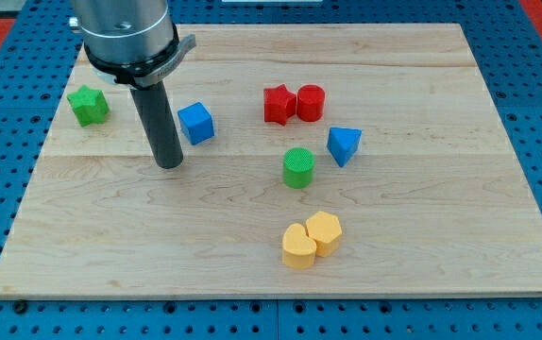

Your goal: Slightly slide the green circle vertically below the red circle

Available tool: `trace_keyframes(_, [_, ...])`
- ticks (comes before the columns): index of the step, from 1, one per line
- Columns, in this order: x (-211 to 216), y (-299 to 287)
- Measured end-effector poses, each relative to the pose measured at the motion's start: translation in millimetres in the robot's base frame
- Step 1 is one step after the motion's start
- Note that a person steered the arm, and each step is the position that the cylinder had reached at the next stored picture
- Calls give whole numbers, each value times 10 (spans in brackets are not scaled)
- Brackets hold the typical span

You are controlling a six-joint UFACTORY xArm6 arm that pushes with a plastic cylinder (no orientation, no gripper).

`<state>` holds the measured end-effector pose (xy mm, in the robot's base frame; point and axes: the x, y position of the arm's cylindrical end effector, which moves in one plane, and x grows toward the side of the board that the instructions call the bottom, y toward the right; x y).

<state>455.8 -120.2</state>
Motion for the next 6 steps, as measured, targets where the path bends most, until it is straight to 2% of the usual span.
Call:
trace_keyframes(1, [242,408])
trace_keyframes(2, [486,1143])
trace_keyframes(3, [244,2053])
trace_keyframes(4, [105,2472])
trace_keyframes(5, [-378,2080])
trace_keyframes(6, [-642,1582])
